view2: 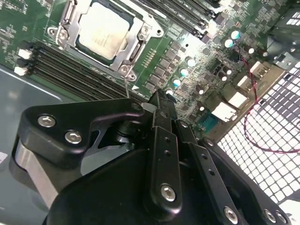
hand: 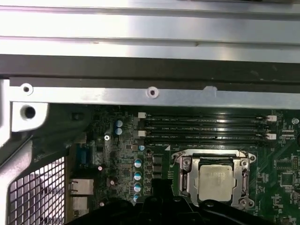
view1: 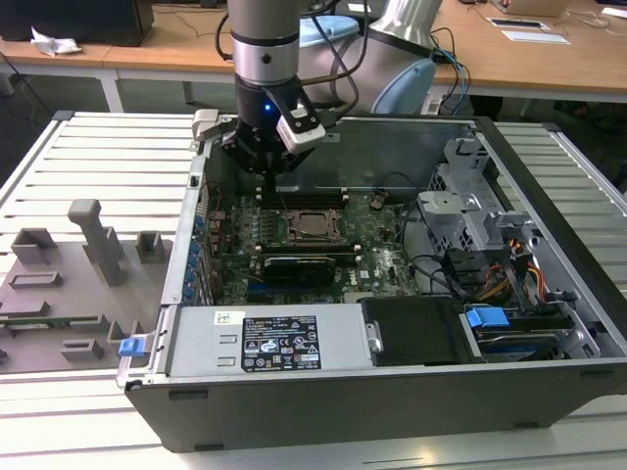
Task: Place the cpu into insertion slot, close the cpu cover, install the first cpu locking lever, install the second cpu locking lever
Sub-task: 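Install the first cpu locking lever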
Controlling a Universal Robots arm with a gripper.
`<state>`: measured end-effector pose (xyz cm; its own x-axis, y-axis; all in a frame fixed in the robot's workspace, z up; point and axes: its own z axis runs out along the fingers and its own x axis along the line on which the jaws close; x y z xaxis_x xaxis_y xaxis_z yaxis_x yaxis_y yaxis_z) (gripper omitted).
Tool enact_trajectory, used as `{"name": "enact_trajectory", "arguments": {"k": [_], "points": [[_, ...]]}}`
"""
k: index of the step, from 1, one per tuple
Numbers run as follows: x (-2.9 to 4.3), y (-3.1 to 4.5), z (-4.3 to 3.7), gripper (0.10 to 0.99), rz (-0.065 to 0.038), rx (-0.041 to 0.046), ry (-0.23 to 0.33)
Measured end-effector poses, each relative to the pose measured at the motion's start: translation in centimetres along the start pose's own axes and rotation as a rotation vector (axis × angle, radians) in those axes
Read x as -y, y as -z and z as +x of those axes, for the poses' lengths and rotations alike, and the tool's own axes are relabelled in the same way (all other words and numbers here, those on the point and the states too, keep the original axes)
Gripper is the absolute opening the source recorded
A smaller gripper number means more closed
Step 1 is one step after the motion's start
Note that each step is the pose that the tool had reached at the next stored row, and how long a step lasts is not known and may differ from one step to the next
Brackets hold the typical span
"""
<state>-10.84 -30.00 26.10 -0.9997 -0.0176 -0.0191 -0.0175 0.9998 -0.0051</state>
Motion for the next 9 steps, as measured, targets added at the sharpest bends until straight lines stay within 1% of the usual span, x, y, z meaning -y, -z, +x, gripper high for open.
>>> {"name": "enact_trajectory", "arguments": {"k": [2, 5, 7, 9], "points": [[-0.42, -0.24, 0.13, 0.11, 0.0, 0.0, 0.0], [-0.86, -0.32, 0.12, 0.11, 0.0, 0.0001, 0.0], [-1.38, -0.34, 0.11, 0.11, 0.0, 0.0001, 0.0], [-1.49, -0.35, -0.06, 0.11, 0.0, 0.0, 0.001]]}}
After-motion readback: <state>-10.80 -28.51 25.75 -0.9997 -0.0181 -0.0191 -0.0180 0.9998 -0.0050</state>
